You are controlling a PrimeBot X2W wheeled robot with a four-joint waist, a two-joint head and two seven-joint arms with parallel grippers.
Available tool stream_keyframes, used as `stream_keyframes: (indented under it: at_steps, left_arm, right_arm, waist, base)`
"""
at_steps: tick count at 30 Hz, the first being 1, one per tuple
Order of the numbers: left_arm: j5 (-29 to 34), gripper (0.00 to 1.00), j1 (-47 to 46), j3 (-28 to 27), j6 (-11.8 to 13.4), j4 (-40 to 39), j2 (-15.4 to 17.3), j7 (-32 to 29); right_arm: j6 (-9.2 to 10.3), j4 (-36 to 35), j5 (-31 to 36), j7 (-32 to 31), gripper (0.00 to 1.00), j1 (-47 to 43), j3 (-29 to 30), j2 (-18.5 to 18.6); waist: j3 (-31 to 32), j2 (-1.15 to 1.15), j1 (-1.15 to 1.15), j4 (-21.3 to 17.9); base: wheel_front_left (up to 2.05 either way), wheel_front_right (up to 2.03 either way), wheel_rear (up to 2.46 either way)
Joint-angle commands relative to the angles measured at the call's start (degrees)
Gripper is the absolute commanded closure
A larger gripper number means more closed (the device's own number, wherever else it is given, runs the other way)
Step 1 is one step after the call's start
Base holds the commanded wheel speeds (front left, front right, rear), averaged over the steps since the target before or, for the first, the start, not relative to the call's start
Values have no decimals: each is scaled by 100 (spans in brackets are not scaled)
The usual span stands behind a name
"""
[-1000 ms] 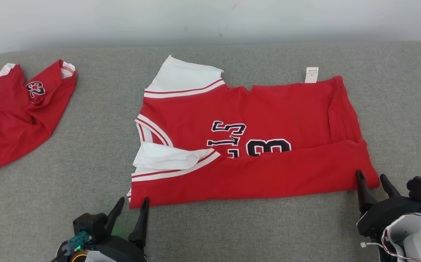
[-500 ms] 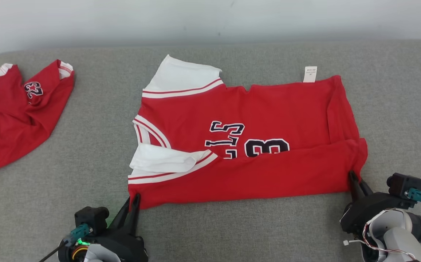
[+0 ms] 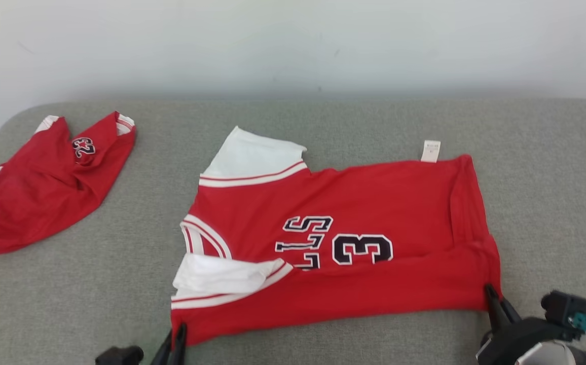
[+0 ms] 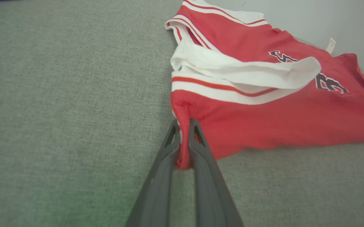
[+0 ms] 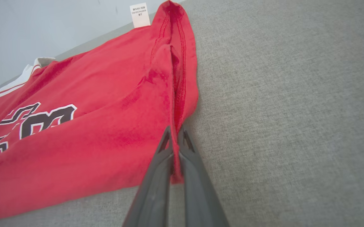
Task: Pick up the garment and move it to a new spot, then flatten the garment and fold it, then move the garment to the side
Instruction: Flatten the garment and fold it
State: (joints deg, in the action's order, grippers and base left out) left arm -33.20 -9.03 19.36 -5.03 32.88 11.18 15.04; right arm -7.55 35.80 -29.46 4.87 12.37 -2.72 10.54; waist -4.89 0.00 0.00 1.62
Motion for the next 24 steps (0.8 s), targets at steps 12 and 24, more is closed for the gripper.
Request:
stream_keyframes:
  at_steps: [12, 24]
  left_arm:
    - [117, 100, 703, 84, 79, -281, -107, 19]
    - [383, 0, 786, -255, 209, -756, -179, 19]
  right_arm:
    - [11, -1082, 31, -325, 100, -1393, 464, -4]
    - [11, -1755, 602, 34, 0, -1574, 648, -183]
  waist:
    - [364, 0, 0, 169]
    - [389, 0, 0, 92]
  base:
    - [0, 0, 0]
    - [0, 0, 0]
